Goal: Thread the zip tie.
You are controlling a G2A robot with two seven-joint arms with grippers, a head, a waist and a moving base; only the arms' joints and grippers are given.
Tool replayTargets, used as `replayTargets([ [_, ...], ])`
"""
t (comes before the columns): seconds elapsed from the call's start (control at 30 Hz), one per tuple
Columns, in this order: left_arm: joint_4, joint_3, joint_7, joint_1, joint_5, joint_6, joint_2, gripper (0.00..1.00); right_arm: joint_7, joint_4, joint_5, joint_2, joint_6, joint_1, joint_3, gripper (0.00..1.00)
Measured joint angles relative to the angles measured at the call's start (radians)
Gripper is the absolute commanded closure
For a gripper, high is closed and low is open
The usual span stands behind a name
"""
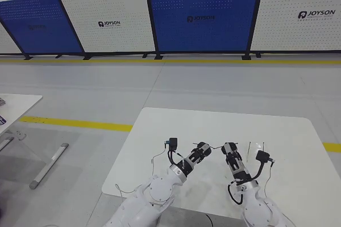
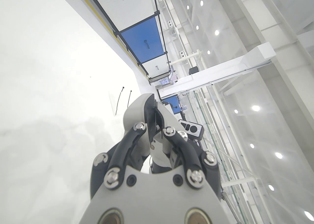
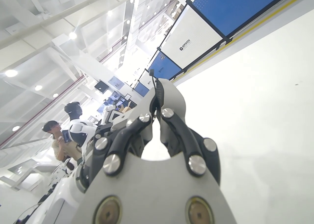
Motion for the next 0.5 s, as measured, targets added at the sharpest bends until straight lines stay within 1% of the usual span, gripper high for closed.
replayTargets([
  [0.13, 0.000, 0.000, 0.000, 0.000, 0.000, 0.000, 0.000, 1.00, 0.009, -0.010, -0.007, 0.004, 0.000, -0.003, -0.001, 0.87],
  [0.17, 0.000, 0.000, 0.000, 0.000, 0.000, 0.000, 0.000, 1.00, 0.011, -0.010, -0.008, 0.004, 0.000, -0.004, -0.001, 0.79],
  [0.2, 0.000, 0.000, 0.000, 0.000, 0.000, 0.000, 0.000, 1.00, 0.013, -0.011, -0.007, 0.005, 0.000, -0.004, -0.002, 0.75],
  [0.3, 0.000, 0.000, 0.000, 0.000, 0.000, 0.000, 0.000, 1.00, 0.018, -0.013, -0.006, 0.007, 0.000, -0.003, -0.002, 0.77],
  [0.33, 0.000, 0.000, 0.000, 0.000, 0.000, 0.000, 0.000, 1.00, 0.018, -0.014, -0.006, 0.008, 0.000, -0.003, -0.002, 0.80],
  [0.4, 0.000, 0.000, 0.000, 0.000, 0.000, 0.000, 0.000, 1.00, 0.018, -0.015, -0.007, 0.009, 0.000, -0.002, -0.002, 0.82],
  [0.43, 0.000, 0.000, 0.000, 0.000, 0.000, 0.000, 0.000, 1.00, 0.018, -0.015, -0.008, 0.010, 0.000, -0.002, -0.003, 0.81],
  [0.47, 0.000, 0.000, 0.000, 0.000, 0.000, 0.000, 0.000, 1.00, 0.018, -0.015, -0.010, 0.010, 0.000, -0.002, -0.003, 0.83],
  [0.5, 0.000, 0.000, 0.000, 0.000, 0.000, 0.000, 0.000, 1.00, 0.019, -0.014, -0.011, 0.011, 0.000, -0.002, -0.004, 0.89],
])
